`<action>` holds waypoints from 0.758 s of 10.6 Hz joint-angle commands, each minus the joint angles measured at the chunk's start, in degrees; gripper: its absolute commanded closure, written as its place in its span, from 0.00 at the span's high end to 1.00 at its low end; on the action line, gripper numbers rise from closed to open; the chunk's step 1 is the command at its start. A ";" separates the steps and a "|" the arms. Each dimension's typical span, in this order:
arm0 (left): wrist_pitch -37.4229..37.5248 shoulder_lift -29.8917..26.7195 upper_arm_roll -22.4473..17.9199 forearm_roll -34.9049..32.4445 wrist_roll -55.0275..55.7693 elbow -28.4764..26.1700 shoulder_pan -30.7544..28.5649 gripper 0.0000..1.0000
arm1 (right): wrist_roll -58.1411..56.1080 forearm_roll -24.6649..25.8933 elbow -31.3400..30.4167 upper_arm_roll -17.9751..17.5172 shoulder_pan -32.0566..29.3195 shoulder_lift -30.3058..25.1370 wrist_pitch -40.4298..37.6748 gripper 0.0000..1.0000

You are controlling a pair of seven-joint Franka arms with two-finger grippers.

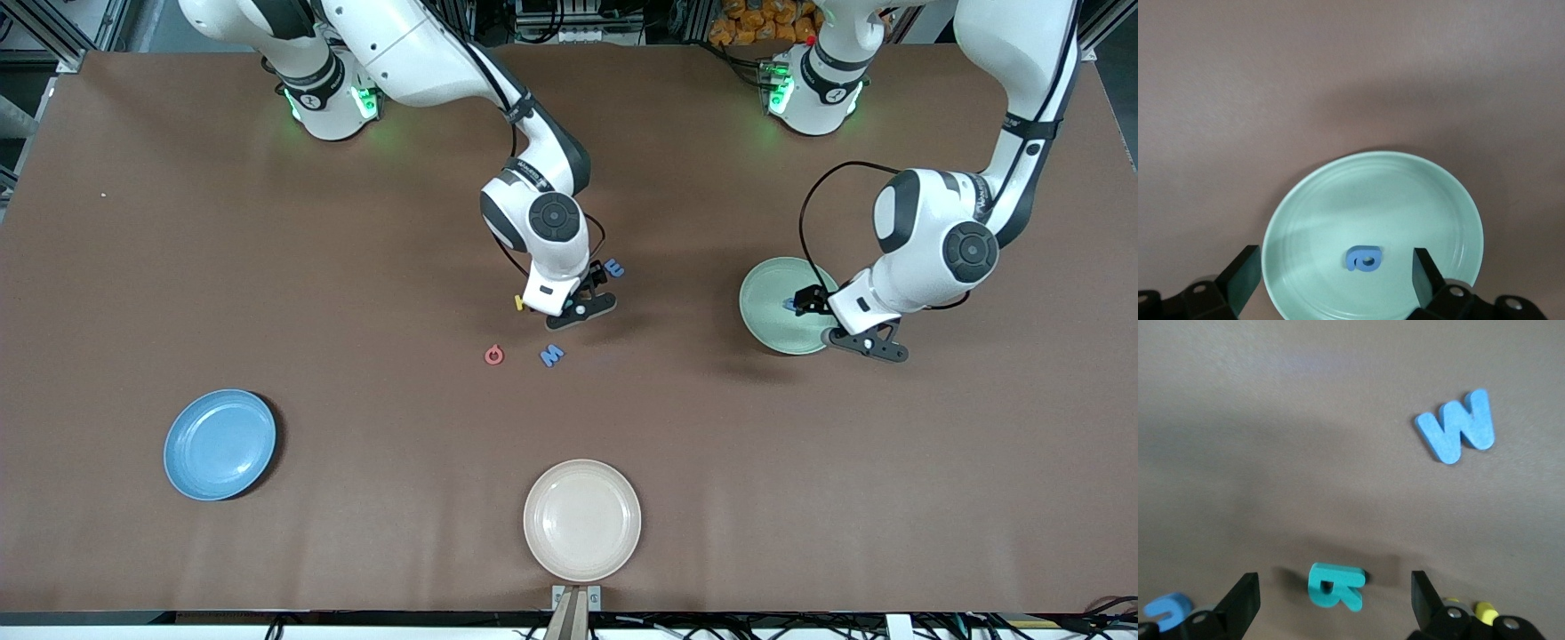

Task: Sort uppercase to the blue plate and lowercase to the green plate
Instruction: 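Release the a onto the green plate while the right gripper reaches letters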

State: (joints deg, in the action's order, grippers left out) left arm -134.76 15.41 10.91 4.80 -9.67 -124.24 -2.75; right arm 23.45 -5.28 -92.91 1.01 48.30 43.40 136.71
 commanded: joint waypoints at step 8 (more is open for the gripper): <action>1.78 1.99 -0.45 2.05 9.68 5.94 0.64 1.00 | 7.03 1.67 -1.05 0.66 3.20 -0.06 -1.62 1.00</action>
State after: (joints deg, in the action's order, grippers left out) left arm -133.61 16.83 10.74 4.90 0.45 -119.46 -2.51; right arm 26.86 -4.84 -93.76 1.15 50.43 43.81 136.81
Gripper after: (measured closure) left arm 0.000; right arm 0.000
